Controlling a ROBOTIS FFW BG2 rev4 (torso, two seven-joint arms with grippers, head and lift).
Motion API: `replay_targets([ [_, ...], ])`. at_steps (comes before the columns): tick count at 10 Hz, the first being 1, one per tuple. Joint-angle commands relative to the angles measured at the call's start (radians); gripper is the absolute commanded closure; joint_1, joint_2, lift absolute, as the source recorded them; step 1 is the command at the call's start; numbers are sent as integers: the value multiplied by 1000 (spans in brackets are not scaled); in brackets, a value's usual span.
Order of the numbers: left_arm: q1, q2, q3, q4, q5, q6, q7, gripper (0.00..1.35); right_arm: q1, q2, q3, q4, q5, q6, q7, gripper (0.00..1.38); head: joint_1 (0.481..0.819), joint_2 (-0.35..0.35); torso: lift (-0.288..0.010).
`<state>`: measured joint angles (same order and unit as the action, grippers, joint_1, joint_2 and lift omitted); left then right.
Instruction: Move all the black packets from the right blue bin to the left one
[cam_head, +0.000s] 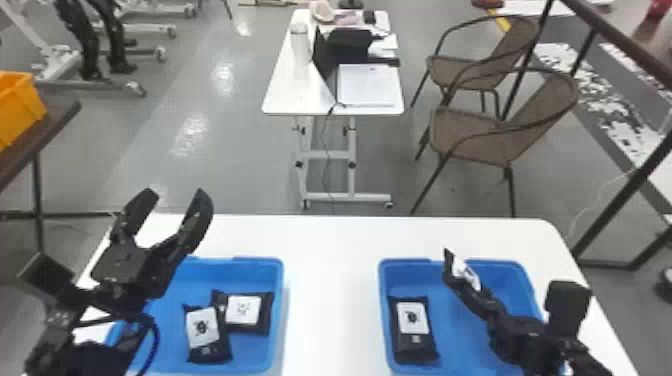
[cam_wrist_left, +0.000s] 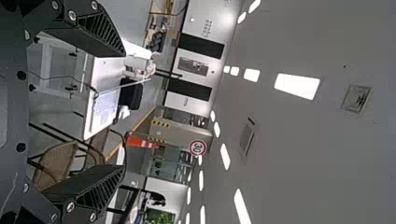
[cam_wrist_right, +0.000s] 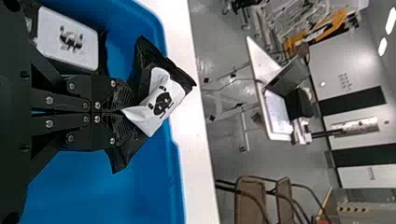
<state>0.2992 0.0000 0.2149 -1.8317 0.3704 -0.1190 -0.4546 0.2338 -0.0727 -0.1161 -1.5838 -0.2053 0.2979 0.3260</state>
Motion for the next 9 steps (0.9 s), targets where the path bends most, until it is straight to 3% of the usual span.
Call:
replay_targets([
  [1, -12, -3, -8, -3, 12, 2, 1, 180, -31, -15, 52, -96, -3, 63, 33, 1280, 695, 32, 0],
  [2, -23, -3, -19, -8, -5, 27, 1, 180, -110, -38, 111, -73, -9, 72, 73, 1280, 695, 45, 0],
  [3, -40, -3, -29, -43, -84, 84, -16, 180, -192, -56, 181, -25, -31, 70, 103, 1280, 695, 74, 0],
  [5, -81, 49, -68, -60, -142, 113, -41, 180, -373, -56, 311, 100, -46, 56, 182, 1282, 695, 120, 0],
  [6, -98, 49, -85, -58, -168, 114, -42, 180, -435, -42, 366, 139, -52, 32, 202, 1282, 695, 134, 0],
  [7, -106, 29, -92, -43, -171, 122, -42, 180, -478, -36, 421, 157, -71, 24, 209, 1280, 695, 160, 0],
  [9, -107, -3, -88, -31, -154, 222, -32, 180, -534, -45, 516, 160, -128, 24, 215, 1282, 691, 206, 0],
])
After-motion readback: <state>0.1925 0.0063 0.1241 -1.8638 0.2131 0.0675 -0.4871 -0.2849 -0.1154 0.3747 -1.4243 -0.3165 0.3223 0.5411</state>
